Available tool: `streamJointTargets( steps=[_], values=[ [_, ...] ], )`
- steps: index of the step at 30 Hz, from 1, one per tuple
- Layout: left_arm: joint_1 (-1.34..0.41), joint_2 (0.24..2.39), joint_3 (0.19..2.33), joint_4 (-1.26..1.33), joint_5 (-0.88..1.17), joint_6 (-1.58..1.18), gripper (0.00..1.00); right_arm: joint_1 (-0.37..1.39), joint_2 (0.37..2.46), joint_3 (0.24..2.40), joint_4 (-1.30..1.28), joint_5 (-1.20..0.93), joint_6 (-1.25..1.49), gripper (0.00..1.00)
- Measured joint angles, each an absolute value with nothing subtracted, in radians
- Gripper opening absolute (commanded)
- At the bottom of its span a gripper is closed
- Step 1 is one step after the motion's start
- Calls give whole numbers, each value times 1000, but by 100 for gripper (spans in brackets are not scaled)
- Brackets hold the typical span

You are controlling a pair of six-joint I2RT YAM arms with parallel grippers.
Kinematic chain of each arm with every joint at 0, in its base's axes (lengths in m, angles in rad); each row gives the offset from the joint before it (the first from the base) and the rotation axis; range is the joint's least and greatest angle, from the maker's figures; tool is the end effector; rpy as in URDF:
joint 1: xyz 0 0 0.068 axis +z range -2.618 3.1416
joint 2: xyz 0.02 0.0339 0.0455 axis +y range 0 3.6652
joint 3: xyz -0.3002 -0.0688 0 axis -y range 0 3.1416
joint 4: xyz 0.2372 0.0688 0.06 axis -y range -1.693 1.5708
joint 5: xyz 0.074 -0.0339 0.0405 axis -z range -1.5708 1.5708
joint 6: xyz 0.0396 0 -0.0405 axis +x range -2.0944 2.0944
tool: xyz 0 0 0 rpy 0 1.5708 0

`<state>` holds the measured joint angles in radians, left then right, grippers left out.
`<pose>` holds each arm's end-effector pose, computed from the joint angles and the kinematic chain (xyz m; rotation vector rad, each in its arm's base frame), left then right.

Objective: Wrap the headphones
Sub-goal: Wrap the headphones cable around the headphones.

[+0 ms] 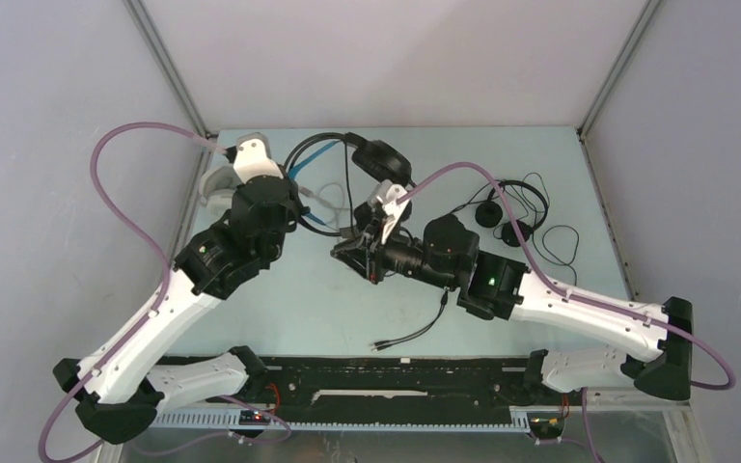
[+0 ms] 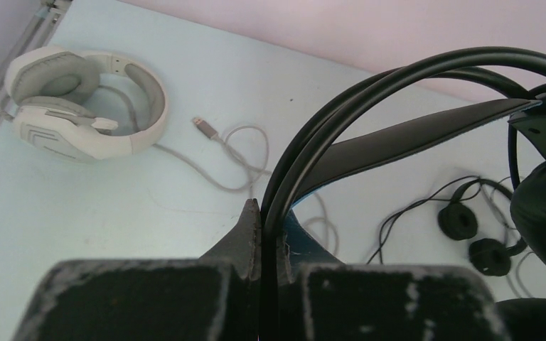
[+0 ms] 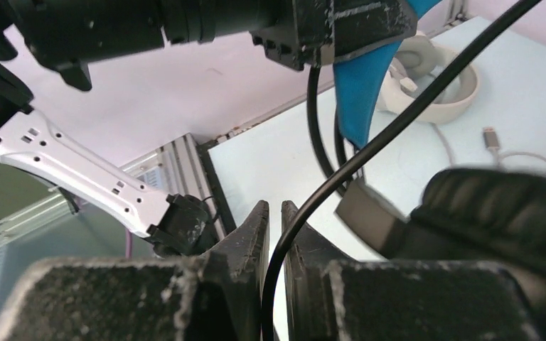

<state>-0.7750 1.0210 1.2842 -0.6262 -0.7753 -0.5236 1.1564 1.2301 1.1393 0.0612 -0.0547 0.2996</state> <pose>0.1424 -0.1007 0.4528 -0.2715 1.8100 -0.1619 0.1087 0.2525 0.4313 -0.7602 1.5541 1.1525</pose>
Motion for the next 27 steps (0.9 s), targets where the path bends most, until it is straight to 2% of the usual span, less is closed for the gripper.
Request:
streamJointTargets(
  steps=[6, 11, 27],
  values=[
    [-737, 1005, 1284, -606, -713, -588, 0, 1230, 1226, 1120, 98, 59, 167, 15],
    [-719, 1000, 1283, -606, -647, -628, 0, 1237, 1195, 995, 204, 96, 95, 16],
    [-704, 966, 1283, -607, -533, -702, 0, 1262, 1157, 679, 545, 83, -114, 23]
  ],
)
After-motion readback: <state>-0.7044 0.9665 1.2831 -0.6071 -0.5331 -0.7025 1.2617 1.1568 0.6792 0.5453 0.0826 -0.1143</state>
